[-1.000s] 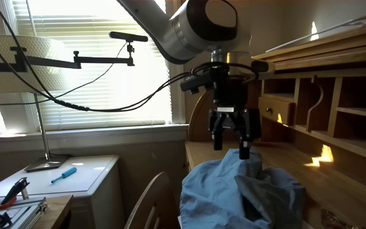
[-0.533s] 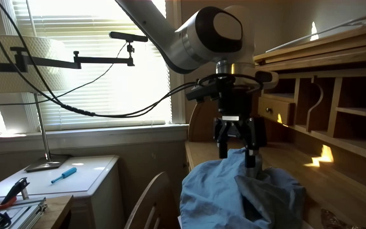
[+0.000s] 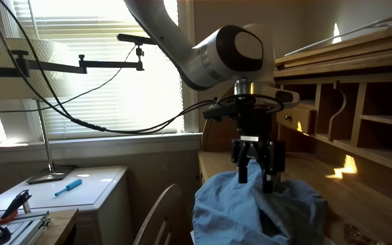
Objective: Move the blue towel forward
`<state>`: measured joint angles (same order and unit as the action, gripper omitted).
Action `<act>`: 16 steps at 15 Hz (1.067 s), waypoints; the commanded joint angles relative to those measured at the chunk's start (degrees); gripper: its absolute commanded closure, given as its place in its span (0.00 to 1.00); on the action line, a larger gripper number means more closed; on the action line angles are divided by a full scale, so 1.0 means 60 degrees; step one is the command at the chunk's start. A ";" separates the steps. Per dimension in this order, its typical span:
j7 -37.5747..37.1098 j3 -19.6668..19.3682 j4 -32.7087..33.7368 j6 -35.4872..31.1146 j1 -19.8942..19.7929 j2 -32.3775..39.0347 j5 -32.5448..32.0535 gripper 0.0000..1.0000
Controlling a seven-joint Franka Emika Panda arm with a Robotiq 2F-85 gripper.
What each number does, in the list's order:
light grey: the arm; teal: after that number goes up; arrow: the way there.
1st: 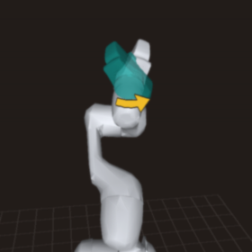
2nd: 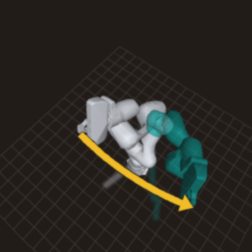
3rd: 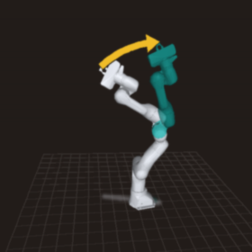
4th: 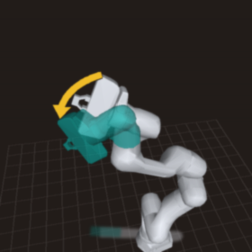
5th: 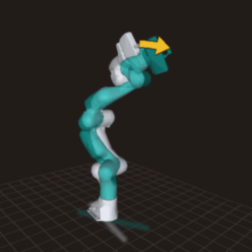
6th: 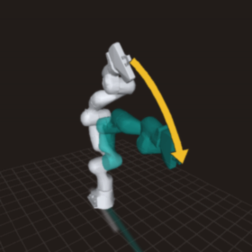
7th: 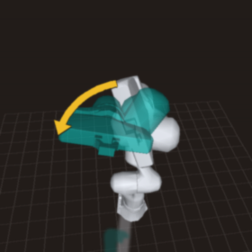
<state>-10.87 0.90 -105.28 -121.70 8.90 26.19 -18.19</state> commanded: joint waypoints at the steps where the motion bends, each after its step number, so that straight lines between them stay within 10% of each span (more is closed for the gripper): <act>1: -0.0286 -0.0235 0.0440 0.0211 0.0170 0.0358 -0.0258 0.47; 9: -0.0268 -0.0455 0.0638 0.0263 0.0100 0.0443 -0.0159 1.00; 16: -0.0078 -0.0703 0.0793 0.0328 -0.0608 0.0541 0.0398 1.00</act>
<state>-11.21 -2.35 -102.35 -121.28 7.37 28.10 -17.65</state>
